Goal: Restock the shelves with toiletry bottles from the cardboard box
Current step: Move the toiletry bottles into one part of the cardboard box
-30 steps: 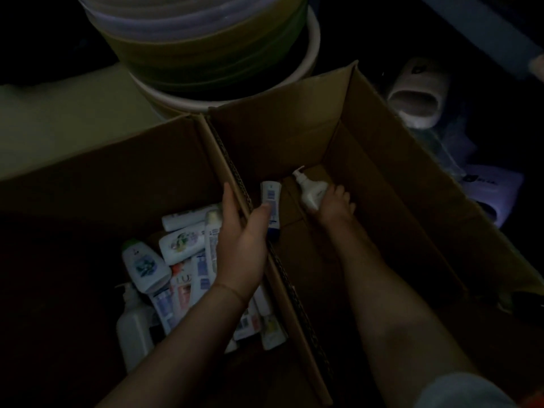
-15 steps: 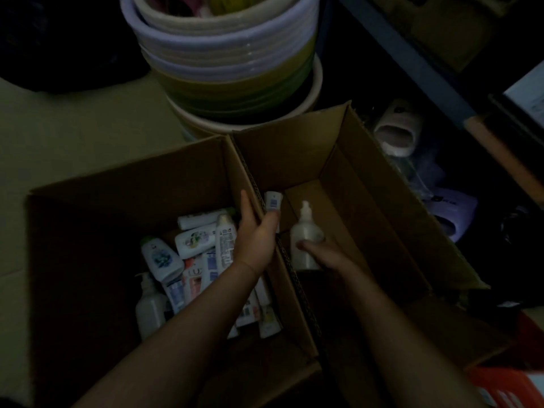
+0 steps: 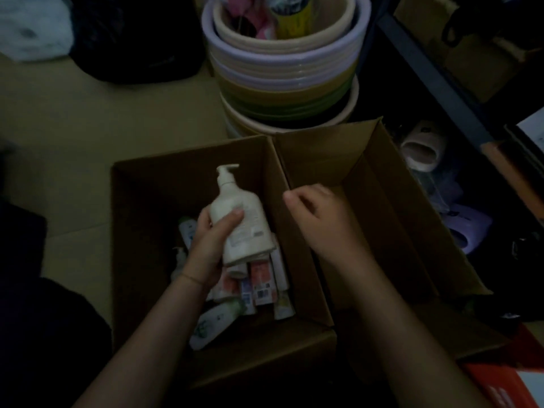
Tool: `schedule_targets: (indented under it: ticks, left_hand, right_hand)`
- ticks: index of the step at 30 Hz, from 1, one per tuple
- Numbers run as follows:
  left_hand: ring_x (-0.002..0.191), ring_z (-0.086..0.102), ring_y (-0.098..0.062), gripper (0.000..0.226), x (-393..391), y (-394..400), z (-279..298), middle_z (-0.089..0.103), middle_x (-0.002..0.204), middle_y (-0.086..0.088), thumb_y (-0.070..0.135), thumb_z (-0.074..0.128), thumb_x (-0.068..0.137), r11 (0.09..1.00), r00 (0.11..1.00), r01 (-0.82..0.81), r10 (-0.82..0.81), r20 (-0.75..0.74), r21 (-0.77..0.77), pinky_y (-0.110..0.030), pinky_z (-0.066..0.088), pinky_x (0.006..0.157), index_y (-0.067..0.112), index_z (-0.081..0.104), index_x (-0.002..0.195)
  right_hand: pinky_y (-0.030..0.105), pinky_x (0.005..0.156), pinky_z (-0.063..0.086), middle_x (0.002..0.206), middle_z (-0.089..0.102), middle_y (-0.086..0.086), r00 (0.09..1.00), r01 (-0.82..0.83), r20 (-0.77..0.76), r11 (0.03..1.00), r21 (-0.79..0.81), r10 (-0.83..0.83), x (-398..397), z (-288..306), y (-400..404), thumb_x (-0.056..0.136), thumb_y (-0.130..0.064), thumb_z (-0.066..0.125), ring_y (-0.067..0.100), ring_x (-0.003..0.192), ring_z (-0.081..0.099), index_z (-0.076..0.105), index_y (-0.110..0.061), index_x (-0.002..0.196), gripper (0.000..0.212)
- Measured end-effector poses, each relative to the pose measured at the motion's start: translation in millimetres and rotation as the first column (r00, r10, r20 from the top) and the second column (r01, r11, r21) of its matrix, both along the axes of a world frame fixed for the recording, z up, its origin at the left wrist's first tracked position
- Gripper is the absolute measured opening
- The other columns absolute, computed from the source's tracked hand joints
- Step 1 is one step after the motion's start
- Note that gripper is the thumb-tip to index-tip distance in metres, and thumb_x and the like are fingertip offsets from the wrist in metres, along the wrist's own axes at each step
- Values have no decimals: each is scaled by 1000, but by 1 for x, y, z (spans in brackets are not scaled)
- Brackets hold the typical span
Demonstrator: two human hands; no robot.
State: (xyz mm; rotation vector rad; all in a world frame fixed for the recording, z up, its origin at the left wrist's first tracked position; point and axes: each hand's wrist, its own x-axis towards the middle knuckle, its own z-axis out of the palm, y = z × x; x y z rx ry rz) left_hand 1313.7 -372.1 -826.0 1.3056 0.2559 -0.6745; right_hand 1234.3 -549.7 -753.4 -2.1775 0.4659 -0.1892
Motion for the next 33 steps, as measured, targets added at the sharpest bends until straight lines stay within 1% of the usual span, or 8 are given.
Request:
schedule_targets:
  ticks: [2, 5, 11, 13, 16, 22, 27, 33]
  left_hand:
    - [101, 69, -31, 58, 5, 15, -27, 64, 123, -11, 30, 82, 78, 976, 1000, 5, -6, 5, 219, -49, 60, 80, 25, 52, 127]
    - [92, 64, -19, 56, 5, 27, -76, 62, 117, -5, 22, 81, 80, 885, 998, 64, -64, -17, 462, -32, 56, 71, 22, 48, 125]
    - [131, 44, -38, 80, 14, 3, -105, 44, 144, -21, 49, 60, 80, 646, 976, 105, -214, 47, 756, -41, 39, 108, 11, 38, 147]
    - [131, 43, -29, 67, 17, -22, -85, 46, 142, -14, 46, 58, 86, 739, 938, 11, -241, 249, 674, -39, 35, 110, 13, 44, 143]
    - [129, 45, -16, 68, 16, -56, -42, 43, 144, 1, 47, 61, 93, 939, 967, 145, -201, 156, 312, -37, 41, 104, 28, 32, 151]
    - [121, 54, -20, 90, 23, -111, -38, 45, 149, -3, 46, 71, 85, 924, 941, 333, -339, 2, 190, -35, 50, 94, 32, 17, 156]
    - [115, 59, -17, 81, 27, -110, -55, 55, 139, 0, 45, 69, 81, 937, 944, 313, -325, 58, 154, -30, 52, 75, 35, 31, 152]
    - [103, 66, -11, 85, 32, -110, -61, 61, 133, 0, 48, 65, 70, 926, 930, 347, -361, 77, 146, -17, 53, 55, 30, 39, 149]
  right_hand:
    - [17, 79, 36, 114, 54, 4, 995, 70, -54, 985, -160, -79, 5, -18, -10, 97, -31, 55, 15, 107, 54, 62, -15, 119, 28]
    - [26, 97, 37, 145, 38, 7, 944, 50, -326, 999, -17, -53, 11, -54, -15, 97, -37, 56, 23, 130, 42, 33, -19, 147, 58]
    - [40, 95, 51, 120, 60, -5, 961, 98, -276, 946, 310, -9, 19, -71, -25, 100, -32, 51, 18, 109, 61, 43, -34, 137, 37]
    - [41, 94, 53, 113, 62, -8, 961, 104, -278, 932, 348, -3, 19, -83, -27, 99, -31, 53, 16, 104, 62, 45, -39, 127, 30]
    - [40, 94, 52, 119, 62, -6, 966, 91, -258, 908, 408, 19, 16, -89, -15, 92, -45, 58, 14, 108, 62, 49, -39, 127, 37]
    - [31, 82, 49, 111, 64, 0, 913, 351, -394, 696, 626, -106, 28, -136, -61, 104, -48, 27, 16, 101, 61, 56, -22, 129, 46]
    - [23, 86, 42, 137, 52, 10, 891, 261, -435, 932, 253, -132, 52, -214, -96, 99, -19, 50, 20, 116, 54, 42, -15, 144, 46]
    - [21, 96, 45, 146, 45, 16, 851, 120, -525, 980, 158, -20, 88, -261, -86, 101, -20, 49, 31, 132, 46, 44, -10, 144, 45]
